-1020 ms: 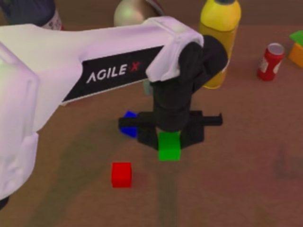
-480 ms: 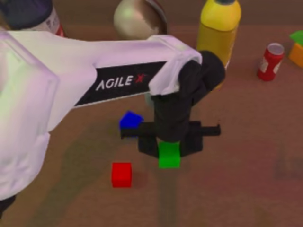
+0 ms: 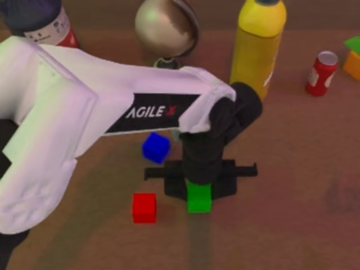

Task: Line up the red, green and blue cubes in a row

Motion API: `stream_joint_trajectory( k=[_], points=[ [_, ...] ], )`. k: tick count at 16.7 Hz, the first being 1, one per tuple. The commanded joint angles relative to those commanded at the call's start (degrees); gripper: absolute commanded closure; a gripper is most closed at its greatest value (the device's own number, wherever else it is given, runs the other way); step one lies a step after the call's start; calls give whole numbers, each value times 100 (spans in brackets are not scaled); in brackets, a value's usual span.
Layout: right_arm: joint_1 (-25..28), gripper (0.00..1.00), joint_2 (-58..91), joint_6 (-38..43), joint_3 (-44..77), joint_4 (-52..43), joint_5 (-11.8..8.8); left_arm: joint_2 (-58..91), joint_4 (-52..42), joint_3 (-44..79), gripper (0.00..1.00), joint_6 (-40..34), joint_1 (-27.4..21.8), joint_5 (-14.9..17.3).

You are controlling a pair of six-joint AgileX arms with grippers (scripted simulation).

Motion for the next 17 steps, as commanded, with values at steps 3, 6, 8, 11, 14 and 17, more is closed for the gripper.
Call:
stream_joint_trajectory(
  k=[3,6,8,11,14,17],
  points=[
    [0,0,0,0,0,0,0,0,0,0,77,0,0,0],
    [0,0,0,0,0,0,0,0,0,0,55,0,0,0],
    [0,0,0,0,0,0,0,0,0,0,40,0,0,0],
    [0,0,0,0,0,0,0,0,0,0,17,0,0,0],
    [0,0,0,0,0,0,0,0,0,0,0,0,0,0],
    [0,0,0,0,0,0,0,0,0,0,0,0,0,0]
  ],
)
